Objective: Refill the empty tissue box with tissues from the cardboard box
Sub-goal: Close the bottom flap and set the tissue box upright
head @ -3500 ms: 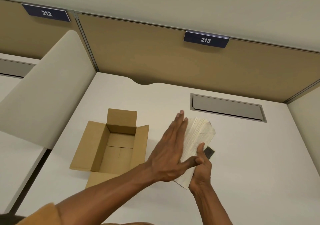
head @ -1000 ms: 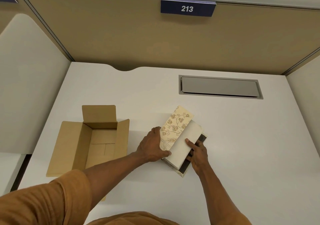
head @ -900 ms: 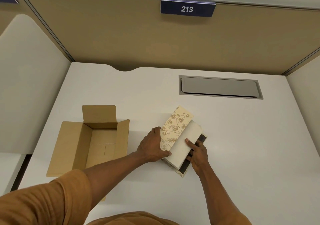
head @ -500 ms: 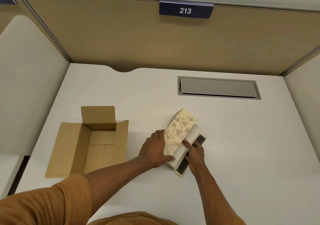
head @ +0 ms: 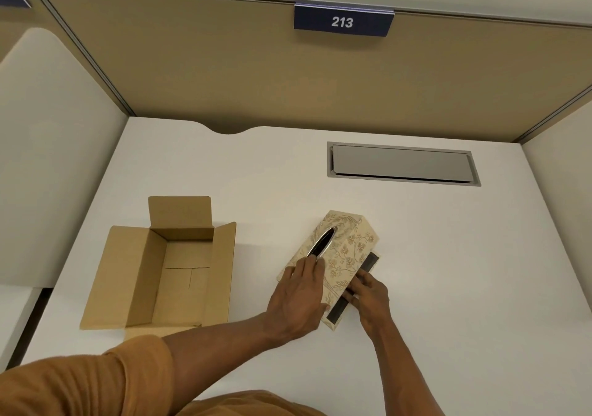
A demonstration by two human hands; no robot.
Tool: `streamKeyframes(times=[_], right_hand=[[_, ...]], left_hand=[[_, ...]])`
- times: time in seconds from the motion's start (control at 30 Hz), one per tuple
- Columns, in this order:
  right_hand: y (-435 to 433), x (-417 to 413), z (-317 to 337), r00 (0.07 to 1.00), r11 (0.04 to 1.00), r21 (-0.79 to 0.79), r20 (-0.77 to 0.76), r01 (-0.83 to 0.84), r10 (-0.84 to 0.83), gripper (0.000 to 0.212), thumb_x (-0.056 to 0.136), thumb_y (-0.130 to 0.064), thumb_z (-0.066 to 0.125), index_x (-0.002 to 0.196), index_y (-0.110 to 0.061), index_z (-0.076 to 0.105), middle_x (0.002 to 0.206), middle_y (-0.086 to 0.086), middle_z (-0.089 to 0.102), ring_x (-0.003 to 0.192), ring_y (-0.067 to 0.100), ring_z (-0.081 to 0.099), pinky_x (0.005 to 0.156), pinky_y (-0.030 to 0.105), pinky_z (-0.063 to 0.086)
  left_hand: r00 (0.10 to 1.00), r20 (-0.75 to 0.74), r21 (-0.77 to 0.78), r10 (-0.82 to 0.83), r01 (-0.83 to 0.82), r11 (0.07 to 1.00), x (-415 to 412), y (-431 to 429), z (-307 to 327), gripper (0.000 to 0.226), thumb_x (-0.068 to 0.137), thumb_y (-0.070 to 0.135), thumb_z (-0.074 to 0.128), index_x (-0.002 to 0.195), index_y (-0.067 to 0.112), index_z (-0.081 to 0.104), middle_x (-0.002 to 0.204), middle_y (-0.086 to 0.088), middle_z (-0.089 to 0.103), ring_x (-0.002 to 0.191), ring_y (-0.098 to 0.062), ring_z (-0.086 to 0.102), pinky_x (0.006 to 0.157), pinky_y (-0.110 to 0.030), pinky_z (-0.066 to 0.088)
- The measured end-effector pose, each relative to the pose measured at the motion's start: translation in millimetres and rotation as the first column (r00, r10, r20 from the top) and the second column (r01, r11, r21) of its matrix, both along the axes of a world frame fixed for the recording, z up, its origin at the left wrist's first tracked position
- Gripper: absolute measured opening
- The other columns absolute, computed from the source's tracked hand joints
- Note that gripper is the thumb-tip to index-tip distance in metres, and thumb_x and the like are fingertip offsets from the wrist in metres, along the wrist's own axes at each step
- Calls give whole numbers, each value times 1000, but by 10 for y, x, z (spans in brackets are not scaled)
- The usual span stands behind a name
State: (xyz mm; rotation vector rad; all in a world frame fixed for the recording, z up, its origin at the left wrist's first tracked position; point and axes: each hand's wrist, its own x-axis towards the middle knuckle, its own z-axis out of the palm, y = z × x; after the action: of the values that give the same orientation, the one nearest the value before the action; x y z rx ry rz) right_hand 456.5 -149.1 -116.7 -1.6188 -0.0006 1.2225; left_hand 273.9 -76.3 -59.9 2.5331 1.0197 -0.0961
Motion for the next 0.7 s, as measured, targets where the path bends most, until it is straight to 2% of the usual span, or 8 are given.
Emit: streamKeyframes(times=[0.07, 0.1, 0.2, 0.27, 0.33, 0.43, 0.57, 0.7], right_hand=[[-82, 37, -34, 1000, 1000, 26, -15, -1, 1, 27, 105, -2, 67, 132, -6, 72, 119, 16, 83, 110, 34, 78, 82, 34, 69], [-118, 52, -53, 1000, 1000, 29, -19, 0, 1, 28, 107, 0, 64, 133, -6, 71, 120, 16, 82, 109, 33, 77, 86, 38, 68], [-198, 104, -107, 1000, 1000, 24, -21, -11, 11, 31, 107, 8, 58, 127, -9, 72, 122, 19, 79, 107, 34, 76, 100, 52, 60], [-227, 133, -127, 1000, 1000, 18, -29, 1, -1, 35, 105, 14, 55, 122, -11, 74, 121, 19, 79, 104, 33, 77, 99, 51, 61], [-253, 166, -156, 998, 999, 3, -49, 37, -37, 38, 103, 17, 53, 128, -5, 71, 123, 24, 76, 107, 38, 74, 103, 53, 58], [-283, 192, -171, 994, 996, -20, -58, 89, -90, 39, 101, 17, 54, 133, 1, 69, 123, 26, 76, 111, 43, 71, 109, 57, 55], [-326, 173, -118, 989, 988, -49, 2, 149, -149, 30, 96, 13, 62, 116, -4, 77, 102, 16, 87, 98, 37, 80, 91, 46, 65], [-333, 179, -127, 973, 972, -57, 62, 228, -224, 19, 102, 1, 66, 117, 0, 78, 103, 20, 86, 103, 38, 81, 79, 40, 67]], left_hand=[[1000, 4, 13, -25, 25, 1000, -4, -66, -2, 93, 91, 47, 79, 161, 7, 33, 160, -17, 46, 147, -35, 50, 117, -47, 49], [999, -2, 17, -37, 37, 999, -7, -92, 1, 92, 93, 47, 78, 162, 6, 33, 163, -19, 44, 150, -37, 48, 119, -48, 48], [994, -63, -37, -84, 81, 996, -22, -143, -1, 90, 102, 48, 65, 169, 8, 20, 178, -23, 19, 165, -41, 25, 132, -53, 32], [988, -92, -68, -125, 119, 991, -35, -175, -25, 91, 105, 49, 59, 172, 11, 11, 182, -23, 2, 169, -41, 11, 137, -55, 22], [980, -107, -71, -168, 161, 984, -42, -208, -64, 92, 105, 50, 59, 172, 12, 8, 182, -24, -6, 170, -41, 4, 138, -56, 16], [962, -123, -43, -244, 240, 970, -72, -241, -152, 92, 105, 46, 61, 172, 10, 9, 181, -27, -6, 171, -42, 2, 138, -58, 14], [950, -115, 9, -291, 294, 956, -167, -217, -235, 93, 102, 36, 67, 172, 5, 12, 182, -26, 1, 171, -41, 5, 138, -56, 13], [922, -108, 77, -371, 380, 922, -249, -157, -263, 93, 99, 38, 71, 170, 5, 20, 180, -26, 16, 169, -41, 20, 134, -49, 22]])
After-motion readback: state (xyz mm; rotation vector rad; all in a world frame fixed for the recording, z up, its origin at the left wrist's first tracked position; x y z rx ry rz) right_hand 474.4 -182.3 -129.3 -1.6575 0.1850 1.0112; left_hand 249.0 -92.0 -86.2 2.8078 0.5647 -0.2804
